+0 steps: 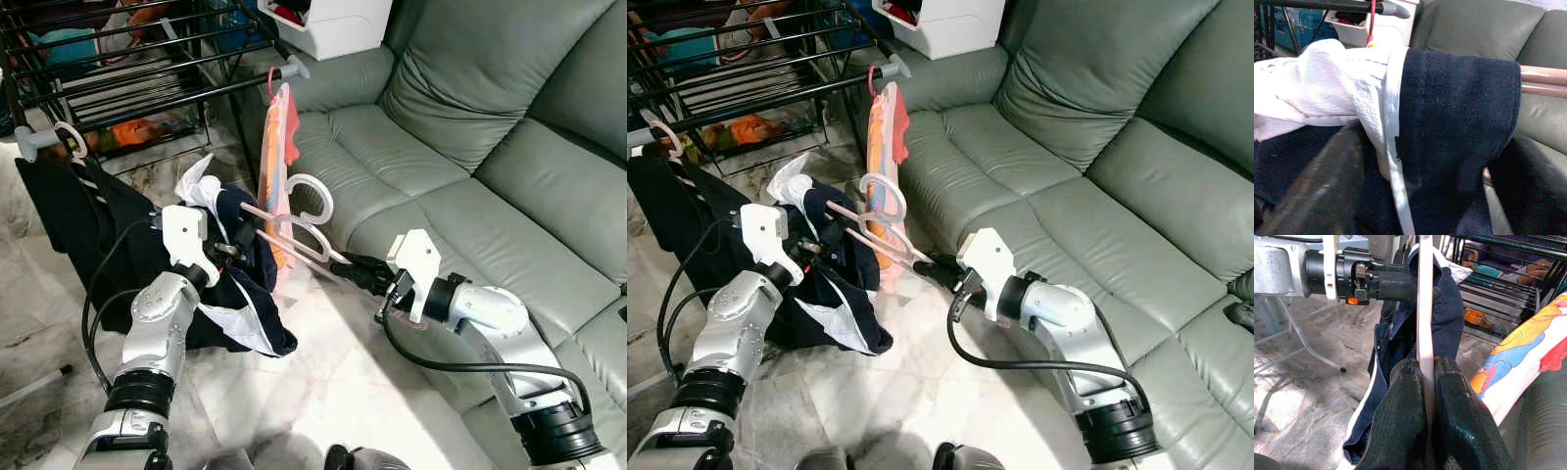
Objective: Hang hanger
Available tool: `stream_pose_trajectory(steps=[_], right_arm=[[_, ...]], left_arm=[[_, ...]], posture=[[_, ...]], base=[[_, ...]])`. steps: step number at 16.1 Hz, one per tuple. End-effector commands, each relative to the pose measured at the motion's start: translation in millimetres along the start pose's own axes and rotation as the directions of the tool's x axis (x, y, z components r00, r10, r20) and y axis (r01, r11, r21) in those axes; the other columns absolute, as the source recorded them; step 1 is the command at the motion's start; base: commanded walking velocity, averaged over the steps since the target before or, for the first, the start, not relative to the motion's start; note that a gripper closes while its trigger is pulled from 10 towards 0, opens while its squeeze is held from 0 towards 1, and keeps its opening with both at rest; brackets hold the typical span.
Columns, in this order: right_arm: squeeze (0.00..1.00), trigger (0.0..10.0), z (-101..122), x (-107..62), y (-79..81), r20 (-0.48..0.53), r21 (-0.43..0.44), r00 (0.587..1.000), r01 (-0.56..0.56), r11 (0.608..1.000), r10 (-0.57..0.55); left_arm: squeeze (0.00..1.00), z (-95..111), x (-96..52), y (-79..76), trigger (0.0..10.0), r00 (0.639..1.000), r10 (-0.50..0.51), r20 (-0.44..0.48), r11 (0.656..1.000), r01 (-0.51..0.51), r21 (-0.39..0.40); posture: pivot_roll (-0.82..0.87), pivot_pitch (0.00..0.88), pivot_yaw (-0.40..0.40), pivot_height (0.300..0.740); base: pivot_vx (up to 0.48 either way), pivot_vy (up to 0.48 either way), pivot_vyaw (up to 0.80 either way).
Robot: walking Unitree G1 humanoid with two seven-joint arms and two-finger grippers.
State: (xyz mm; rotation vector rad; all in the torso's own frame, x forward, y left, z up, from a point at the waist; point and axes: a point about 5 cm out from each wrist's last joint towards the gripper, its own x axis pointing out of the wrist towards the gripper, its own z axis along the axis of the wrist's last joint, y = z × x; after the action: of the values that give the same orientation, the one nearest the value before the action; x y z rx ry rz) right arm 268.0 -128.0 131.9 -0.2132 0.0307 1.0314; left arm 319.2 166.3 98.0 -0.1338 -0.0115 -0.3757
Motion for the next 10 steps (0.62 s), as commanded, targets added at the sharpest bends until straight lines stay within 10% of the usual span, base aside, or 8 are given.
stream_pose_trajectory(steps=[1, 10], right_arm=[[0.0, 10.0, 12, -0.1, 1.5, 0.047, -0.024, 0.999, -0.02, 1.0, 0.022], [0.0, 10.0, 6, 3.1, -14.8, 0.005, -0.12, 0.992, 0.129, 0.984, -0.13]], left_arm=[[0.0, 5, 3.3, 0.1, 0.0, 1.0, -0.006, 0.021, 1.0, 0.006, 0.001], [0.0, 7, -0.7, 5.4, 0.0, 0.999, -0.036, 0.009, 0.994, 0.035, 0.104]], posture=[[-0.09, 0.014, -0.004, 0.74], [-0.07, 0.008, -0.008, 0.74]], base=[[0.0, 0.0, 0.0], [0.0, 0.0, 0.0]])
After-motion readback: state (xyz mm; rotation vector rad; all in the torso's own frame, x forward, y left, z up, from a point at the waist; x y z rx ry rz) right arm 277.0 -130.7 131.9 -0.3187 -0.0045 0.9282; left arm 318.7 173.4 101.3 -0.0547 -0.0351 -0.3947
